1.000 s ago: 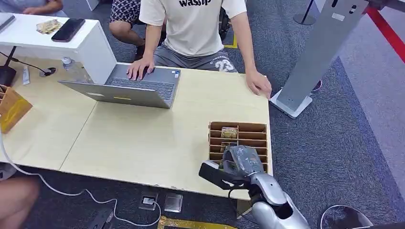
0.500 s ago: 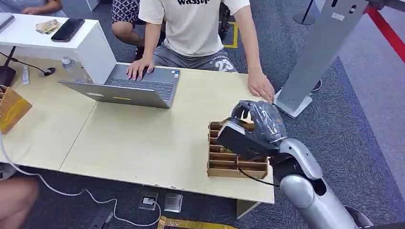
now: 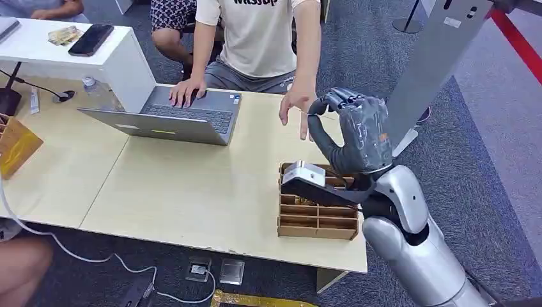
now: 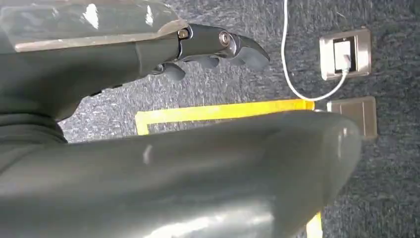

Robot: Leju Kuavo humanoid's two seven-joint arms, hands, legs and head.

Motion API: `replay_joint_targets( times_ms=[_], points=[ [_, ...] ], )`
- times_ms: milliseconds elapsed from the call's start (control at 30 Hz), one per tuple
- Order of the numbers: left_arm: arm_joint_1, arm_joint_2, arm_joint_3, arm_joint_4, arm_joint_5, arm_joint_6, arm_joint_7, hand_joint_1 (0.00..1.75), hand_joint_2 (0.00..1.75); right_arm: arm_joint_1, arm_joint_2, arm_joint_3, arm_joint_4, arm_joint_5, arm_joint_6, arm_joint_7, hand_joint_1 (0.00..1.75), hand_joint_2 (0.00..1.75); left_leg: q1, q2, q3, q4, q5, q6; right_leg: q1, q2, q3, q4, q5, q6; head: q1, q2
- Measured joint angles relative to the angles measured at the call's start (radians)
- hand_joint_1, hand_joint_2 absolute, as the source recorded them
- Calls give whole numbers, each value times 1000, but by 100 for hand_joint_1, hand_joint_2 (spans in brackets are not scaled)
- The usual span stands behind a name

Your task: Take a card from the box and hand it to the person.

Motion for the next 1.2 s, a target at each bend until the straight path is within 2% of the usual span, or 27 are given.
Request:
replay_joint_targets(
  times_ms=[167,433,467,500,567,600,700,767,900,1100,1200],
  points=[
    [-6,-5,0,0,0,5,1,0,0,-16,48,5,179,-12,-115,-69,136,175,0,-1,0,0,1,1,0,0,0,1,0,0,1,0],
    [-6,-8,0,0,0,8,1,0,0,-21,87,7,324,-13,-139,-74,136,175,0,-1,0,0,1,1,0,0,0,0,0,0,1,0],
    [-6,-8,0,0,0,9,1,0,0,-21,89,8,335,-12,-141,-74,0,175,0,-1,0,0,1,1,0,0,0,0,0,0,0,0],
    [-6,-8,0,0,-1,9,1,0,175,-20,90,10,346,-11,-143,-72,0,175,0,-1,0,0,1,1,0,0,0,0,0,0,0,0],
    [-6,-8,-1,0,-16,17,0,0,175,-18,90,13,360,-5,-147,-68,0,175,0,-1,0,0,1,1,0,0,0,0,0,0,1,0],
    [-6,-8,-2,0,-21,20,-2,0,0,-16,90,14,365,-6,-148,-67,0,175,0,0,0,0,1,1,0,0,0,0,0,0,1,0],
    [-4,-8,-2,0,-18,21,-17,0,0,-8,90,15,374,-39,-144,-67,0,175,0,0,0,0,1,1,0,0,0,0,0,0,1,0],
    [-2,-8,-2,0,-8,26,-16,0,0,1,90,15,375,-109,-122,-69,0,175,0,0,0,0,1,1,0,0,0,0,0,0,1,0],
    [2,-8,-1,0,8,37,1,0,0,30,88,-1,354,-402,-24,-82,0,175,0,0,0,0,1,1,0,0,-1,0,0,0,1,0],
    [5,-7,-1,0,18,44,13,0,0,100,60,-34,277,-737,38,-113,0,175,0,0,0,0,1,1,0,0,-1,0,0,0,1,0],
    [6,-6,-1,0,20,48,20,0,0,149,35,-52,230,-836,50,-130,0,175,0,0,0,0,1,1,0,0,-1,0,0,0,1,0]
  ],
)
